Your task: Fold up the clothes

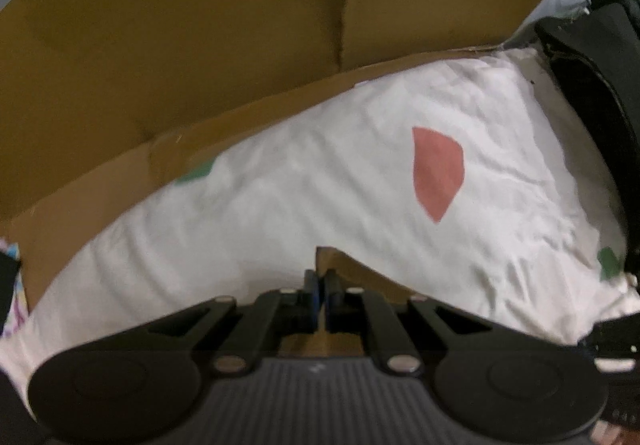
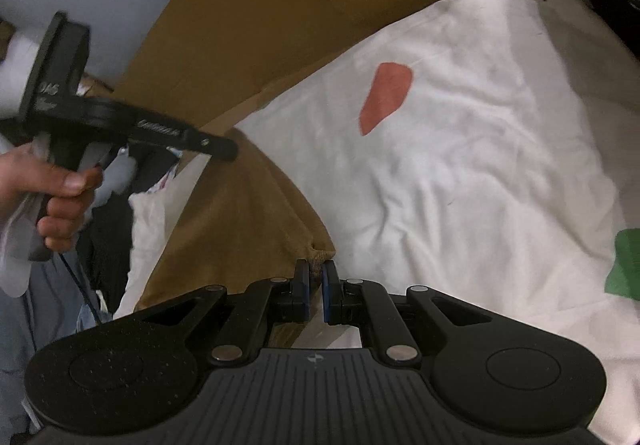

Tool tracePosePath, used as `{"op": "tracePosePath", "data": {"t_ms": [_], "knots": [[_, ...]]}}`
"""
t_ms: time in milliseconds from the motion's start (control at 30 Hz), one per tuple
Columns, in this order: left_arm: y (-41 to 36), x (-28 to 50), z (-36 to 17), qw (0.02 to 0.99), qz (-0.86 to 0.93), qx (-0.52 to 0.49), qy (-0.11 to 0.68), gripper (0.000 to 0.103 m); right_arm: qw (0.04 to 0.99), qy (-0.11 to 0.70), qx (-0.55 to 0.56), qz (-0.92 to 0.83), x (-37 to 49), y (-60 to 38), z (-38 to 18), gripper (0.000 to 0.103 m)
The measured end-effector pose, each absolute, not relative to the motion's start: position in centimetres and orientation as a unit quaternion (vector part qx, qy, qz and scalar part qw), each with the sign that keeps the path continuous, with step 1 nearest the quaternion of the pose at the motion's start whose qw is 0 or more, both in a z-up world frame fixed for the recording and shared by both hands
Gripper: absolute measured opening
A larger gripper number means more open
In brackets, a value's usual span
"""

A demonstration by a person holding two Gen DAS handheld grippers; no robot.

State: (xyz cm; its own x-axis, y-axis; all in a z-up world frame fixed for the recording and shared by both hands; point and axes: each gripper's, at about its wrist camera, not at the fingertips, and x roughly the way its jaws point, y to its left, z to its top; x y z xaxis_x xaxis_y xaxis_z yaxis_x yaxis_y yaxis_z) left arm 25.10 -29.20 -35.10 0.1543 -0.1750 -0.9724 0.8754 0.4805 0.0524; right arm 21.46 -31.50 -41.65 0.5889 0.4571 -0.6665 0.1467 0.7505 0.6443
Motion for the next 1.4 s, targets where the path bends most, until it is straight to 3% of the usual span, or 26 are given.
{"op": "tracePosePath", "data": {"t_ms": [867,1400], "knots": [[-47.0,20.3,-37.8,0.661,-0.487,0.347,0.453,0.002,0.848,0.390,0.353,-0.062,20.3,-41.4,-40.7,0.004],[-52.2,18.9,-37.4,0.669,-0.521,0.312,0.429,0.002,0.856,0.373,0.334,-0.127,19.6,-43.0,-39.8,0.004]]}}
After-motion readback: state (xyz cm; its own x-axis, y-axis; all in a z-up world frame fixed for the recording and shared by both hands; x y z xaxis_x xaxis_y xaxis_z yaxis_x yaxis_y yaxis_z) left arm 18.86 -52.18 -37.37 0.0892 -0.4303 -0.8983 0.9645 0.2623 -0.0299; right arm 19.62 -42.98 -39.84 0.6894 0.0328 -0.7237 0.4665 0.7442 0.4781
